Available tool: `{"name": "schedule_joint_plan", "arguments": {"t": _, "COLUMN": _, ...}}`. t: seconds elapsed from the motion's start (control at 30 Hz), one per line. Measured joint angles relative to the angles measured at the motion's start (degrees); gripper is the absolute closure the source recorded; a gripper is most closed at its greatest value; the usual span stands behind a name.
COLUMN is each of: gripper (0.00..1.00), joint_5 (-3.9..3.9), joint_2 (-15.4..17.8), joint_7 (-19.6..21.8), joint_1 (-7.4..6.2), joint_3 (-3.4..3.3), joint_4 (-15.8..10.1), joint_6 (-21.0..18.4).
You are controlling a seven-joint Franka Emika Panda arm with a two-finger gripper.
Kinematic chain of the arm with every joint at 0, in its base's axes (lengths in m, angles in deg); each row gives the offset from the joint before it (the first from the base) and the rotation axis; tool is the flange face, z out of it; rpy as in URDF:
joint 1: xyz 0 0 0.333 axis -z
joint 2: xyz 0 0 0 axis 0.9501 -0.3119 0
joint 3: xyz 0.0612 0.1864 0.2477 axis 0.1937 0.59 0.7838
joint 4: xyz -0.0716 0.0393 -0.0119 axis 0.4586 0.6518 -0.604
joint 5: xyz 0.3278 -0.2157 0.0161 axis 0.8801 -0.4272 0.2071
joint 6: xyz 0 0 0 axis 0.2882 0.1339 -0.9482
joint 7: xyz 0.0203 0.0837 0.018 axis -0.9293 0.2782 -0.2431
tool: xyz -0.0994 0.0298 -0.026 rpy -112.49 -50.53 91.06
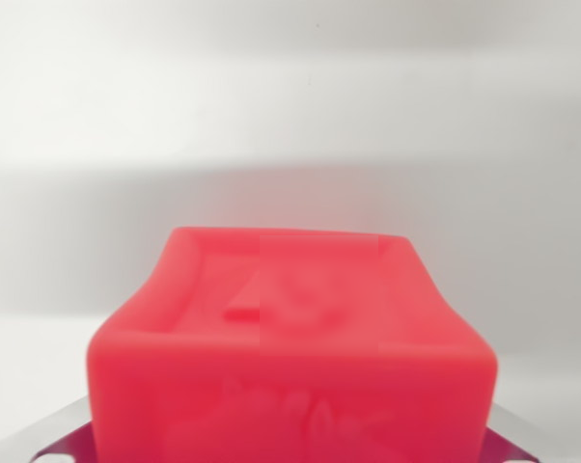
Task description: Destack cube
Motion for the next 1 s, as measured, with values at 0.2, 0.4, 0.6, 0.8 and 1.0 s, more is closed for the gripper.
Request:
{"name": "schedule_joint_plan", "arguments": {"t": 0.2, "gripper": 1.0, "joint_5": 0.05, "joint_2": -1.4, "joint_7": 0.0, "joint_1": 0.11, "joint_3": 0.12, "joint_4": 0.4, "joint_6": 1.0}}
{"name": "schedule_joint_plan", "arguments": {"t": 0.4, "gripper": 1.0, "joint_5": 0.06, "joint_2": -2.4, "joint_7": 0.0, "joint_1": 0.2, "joint_3": 0.22, "joint_4": 0.8, "joint_6": 1.6}}
{"name": "schedule_joint_plan", "arguments": {"t": 0.6, "gripper": 1.0, "joint_5": 0.06, "joint_2": -3.1, "joint_7": 0.0, "joint_1": 0.22, "joint_3": 0.28, "joint_4": 1.0, "joint_6": 2.1}}
{"name": "schedule_joint_plan", "arguments": {"t": 0.8, "gripper": 0.0, "joint_5": 0.06, "joint_2": -3.1, "joint_7": 0.0, "joint_1": 0.23, "joint_3": 0.29, "joint_4": 1.0, "joint_6": 2.2}}
{"name": "schedule_joint_plan", "arguments": {"t": 1.0, "gripper": 0.0, "joint_5": 0.06, "joint_2": -3.1, "joint_7": 0.0, "joint_1": 0.24, "joint_3": 0.3, "joint_4": 1.0, "joint_6": 2.2}}
